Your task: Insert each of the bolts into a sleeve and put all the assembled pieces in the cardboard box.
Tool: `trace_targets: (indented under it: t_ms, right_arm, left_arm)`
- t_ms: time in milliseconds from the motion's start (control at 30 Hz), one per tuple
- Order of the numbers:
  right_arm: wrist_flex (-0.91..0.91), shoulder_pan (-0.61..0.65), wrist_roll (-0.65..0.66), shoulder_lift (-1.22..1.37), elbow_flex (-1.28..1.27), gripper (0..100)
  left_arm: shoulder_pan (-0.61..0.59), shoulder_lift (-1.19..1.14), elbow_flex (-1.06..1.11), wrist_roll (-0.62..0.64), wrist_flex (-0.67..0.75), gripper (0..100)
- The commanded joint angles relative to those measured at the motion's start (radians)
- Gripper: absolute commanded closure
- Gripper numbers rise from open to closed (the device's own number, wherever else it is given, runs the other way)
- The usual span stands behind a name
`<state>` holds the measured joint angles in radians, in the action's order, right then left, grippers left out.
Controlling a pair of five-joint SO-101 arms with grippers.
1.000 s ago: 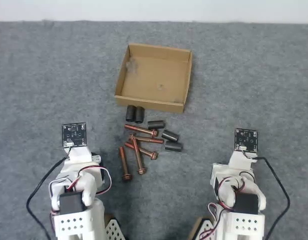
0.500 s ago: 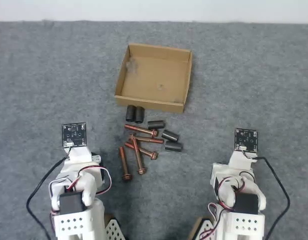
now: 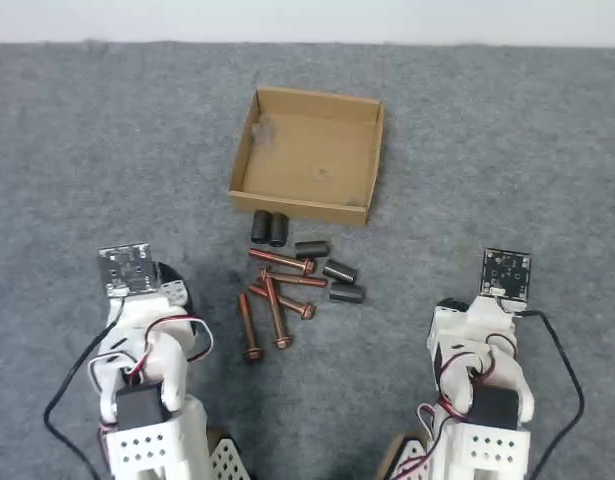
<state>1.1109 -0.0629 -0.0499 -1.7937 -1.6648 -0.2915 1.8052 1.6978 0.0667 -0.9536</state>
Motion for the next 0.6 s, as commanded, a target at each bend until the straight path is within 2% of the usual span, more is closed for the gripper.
trace_targets:
  t_ms: [0, 167, 267, 433, 567]
  right_arm:
    - [-0.012, -0.015, -0.011, -0.018, -0.017, 98.9]
    - [0.019, -0.081, -0.009, -0.018, -0.017, 98.9]
    - [0.015, -0.097, -0.008, -0.018, -0.015, 98.9]
    - [-0.041, 0.093, -0.009, -0.018, -0.017, 98.9]
    - [-0.223, 0.119, -0.008, -0.018, -0.017, 98.8]
  left_arm:
    - [0.043, 0.017, -0.013, -0.006, 0.031, 99]
    - [0.028, 0.015, -0.013, -0.035, 0.029, 99]
    - [0.034, 0.014, -0.013, -0.092, -0.034, 99]
    - [0.037, 0.015, -0.013, -0.1, -0.04, 99]
    - [0.034, 0.012, -0.013, -0.103, -0.048, 99]
